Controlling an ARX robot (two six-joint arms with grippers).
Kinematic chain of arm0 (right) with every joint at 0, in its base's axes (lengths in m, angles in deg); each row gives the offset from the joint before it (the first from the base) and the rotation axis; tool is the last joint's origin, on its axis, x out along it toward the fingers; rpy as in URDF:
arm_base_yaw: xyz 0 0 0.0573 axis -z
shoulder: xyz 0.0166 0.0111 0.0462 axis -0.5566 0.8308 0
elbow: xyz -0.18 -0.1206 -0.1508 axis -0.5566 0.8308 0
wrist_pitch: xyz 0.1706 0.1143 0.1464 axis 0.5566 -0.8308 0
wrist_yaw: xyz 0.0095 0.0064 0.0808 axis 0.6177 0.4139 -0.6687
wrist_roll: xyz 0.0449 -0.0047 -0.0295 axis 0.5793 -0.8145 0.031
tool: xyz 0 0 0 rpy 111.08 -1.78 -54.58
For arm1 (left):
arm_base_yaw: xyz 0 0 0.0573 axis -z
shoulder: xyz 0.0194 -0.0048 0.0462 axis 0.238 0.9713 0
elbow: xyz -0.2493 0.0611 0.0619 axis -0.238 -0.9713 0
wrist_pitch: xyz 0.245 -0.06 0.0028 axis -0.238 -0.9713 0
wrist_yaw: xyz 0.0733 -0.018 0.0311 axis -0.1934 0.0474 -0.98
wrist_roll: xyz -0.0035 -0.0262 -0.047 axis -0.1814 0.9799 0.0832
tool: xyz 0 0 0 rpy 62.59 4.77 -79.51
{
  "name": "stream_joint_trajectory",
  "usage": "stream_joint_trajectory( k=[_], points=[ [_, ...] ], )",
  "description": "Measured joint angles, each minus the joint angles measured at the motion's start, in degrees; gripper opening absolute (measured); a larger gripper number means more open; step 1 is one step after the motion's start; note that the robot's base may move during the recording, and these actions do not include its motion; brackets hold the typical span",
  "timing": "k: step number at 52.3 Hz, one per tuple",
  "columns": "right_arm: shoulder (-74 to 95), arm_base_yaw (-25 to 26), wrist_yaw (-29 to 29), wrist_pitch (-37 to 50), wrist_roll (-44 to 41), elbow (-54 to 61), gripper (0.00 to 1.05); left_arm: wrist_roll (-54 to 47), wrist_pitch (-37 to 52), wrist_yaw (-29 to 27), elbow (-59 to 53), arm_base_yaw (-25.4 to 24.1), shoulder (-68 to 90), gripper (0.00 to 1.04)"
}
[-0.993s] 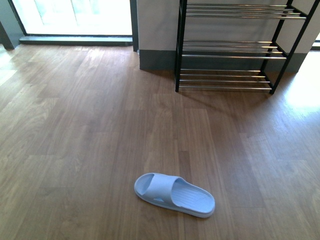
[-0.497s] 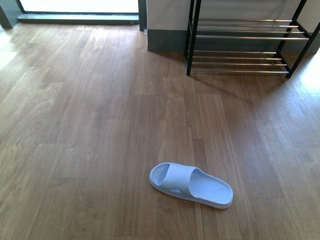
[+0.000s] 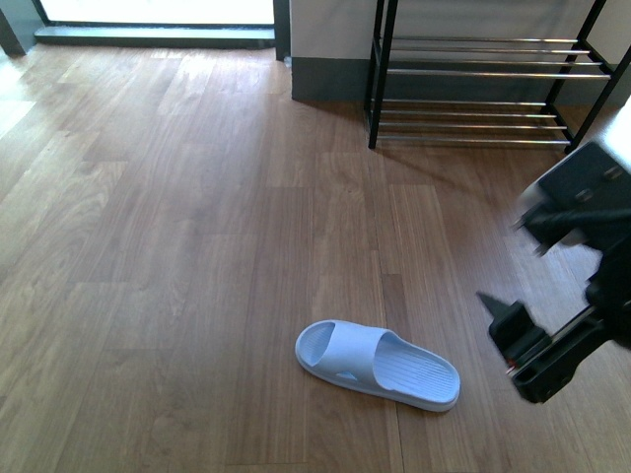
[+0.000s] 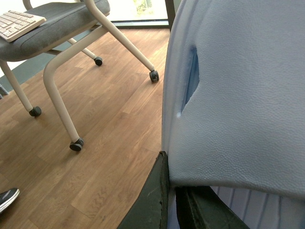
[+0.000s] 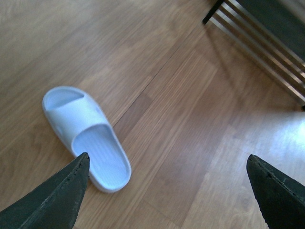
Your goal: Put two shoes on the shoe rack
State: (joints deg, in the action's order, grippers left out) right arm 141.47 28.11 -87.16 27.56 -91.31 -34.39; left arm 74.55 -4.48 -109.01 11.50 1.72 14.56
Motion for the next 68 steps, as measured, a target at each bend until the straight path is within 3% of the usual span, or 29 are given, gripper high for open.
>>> stream_joint_trajectory(
  k=[7,23,50,68],
  points=[
    [14.67,-0.55,0.74,1.53,-2.71,-6.45,0.95,0.0,0.0,0.0,0.0,0.0,0.0,0.02],
    [31.41,-0.68,1.18,-0.76,-3.69,-17.33,0.96,0.0,0.0,-0.02,0.0,0.0,0.0,0.02],
    [42.77,-4.17,1.11,-7.61,0.33,-28.13,0.96,0.0,0.0,0.0,0.0,0.0,0.0,0.02],
    [51.01,-8.02,1.84,-12.37,7.54,-37.94,0.96,0.0,0.0,0.0,0.0,0.0,0.0,0.02]
  ],
)
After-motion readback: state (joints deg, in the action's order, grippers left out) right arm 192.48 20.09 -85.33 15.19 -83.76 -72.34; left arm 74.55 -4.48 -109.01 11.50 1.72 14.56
